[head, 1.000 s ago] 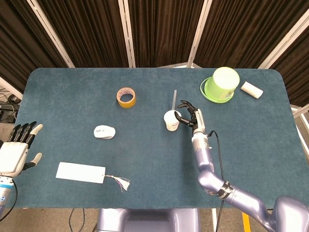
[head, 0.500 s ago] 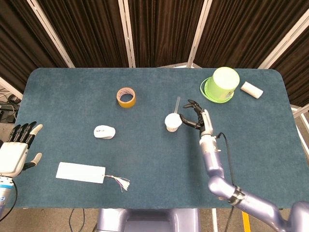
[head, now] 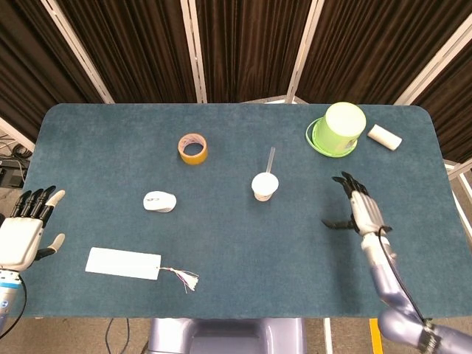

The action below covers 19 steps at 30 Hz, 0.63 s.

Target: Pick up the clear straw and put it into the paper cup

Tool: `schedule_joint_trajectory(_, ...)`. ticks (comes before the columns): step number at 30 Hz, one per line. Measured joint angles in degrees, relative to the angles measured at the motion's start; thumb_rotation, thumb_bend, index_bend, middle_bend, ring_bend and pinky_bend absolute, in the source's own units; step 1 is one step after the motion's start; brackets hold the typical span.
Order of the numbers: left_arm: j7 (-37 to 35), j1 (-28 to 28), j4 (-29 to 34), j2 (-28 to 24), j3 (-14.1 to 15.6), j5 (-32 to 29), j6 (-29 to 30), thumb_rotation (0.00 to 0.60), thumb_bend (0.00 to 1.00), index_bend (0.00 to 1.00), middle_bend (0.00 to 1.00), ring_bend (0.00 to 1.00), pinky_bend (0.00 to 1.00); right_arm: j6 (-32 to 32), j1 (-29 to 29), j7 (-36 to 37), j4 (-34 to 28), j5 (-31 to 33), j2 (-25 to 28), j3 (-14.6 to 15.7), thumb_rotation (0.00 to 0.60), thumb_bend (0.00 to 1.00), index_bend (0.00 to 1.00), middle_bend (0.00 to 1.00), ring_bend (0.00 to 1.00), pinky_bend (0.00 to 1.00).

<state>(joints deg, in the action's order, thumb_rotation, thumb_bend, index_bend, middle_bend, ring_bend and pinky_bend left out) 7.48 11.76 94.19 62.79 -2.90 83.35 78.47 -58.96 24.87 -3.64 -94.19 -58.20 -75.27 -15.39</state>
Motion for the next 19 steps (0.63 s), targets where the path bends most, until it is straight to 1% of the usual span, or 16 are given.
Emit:
schedule_joint_trajectory(2,0.00,0.00,-0.02,0.01,0.01,0.05,0.02,0.600,0.36,0.00,0.00,0.00,0.00,-2.98,-1.44,-4.79,0.21,-3.77,1.68,2.85,0.600,0.13,0.03,0.00,0.00,0.00)
schedule_joint_trajectory(4,-0.02,-0.02,-0.05,0.00,0.05,0.15,0.08,0.600,0.36,0.00,0.00,0.00,0.00,-6.37,-2.91,-7.62,0.56,-6.78,2.62,4.81,0.600,0.12,0.03,0.00,0.00,0.00)
schedule_joint_trajectory(8,-0.16,-0.16,-0.25,0.01,0.23,0.58,0.36,0.600,0.36,0.00,0.00,0.00,0.00,-14.78,-7.51,-9.14,1.08,-11.24,4.01,7.95,0.600,0.12,0.00,0.00,0.00,0.00)
schedule_joint_trajectory(12,-0.55,-0.25,-0.50,-0.05,0.37,0.86,0.47,0.600,0.35,0.00,0.00,0.00,0.00,-19.84,-11.36,-9.26,0.46,-14.25,5.51,10.10,0.600,0.11,0.00,0.00,0.00,0.00)
schedule_joint_trajectory(17,-0.91,-0.33,-0.82,-0.07,0.50,1.21,0.64,0.600,0.35,0.00,0.00,0.00,0.00,-25.04,-14.52,-8.63,-0.27,-18.30,6.81,11.62,0.600,0.11,0.00,0.00,0.00,0.00)
schedule_joint_trajectory(19,-0.94,-0.38,-0.89,-0.06,0.55,1.36,0.74,0.600,0.36,0.00,0.00,0.00,0.00,-25.94,-15.47,-8.13,-0.31,-18.98,7.12,11.96,0.600,0.11,0.00,0.00,0.00,0.00)
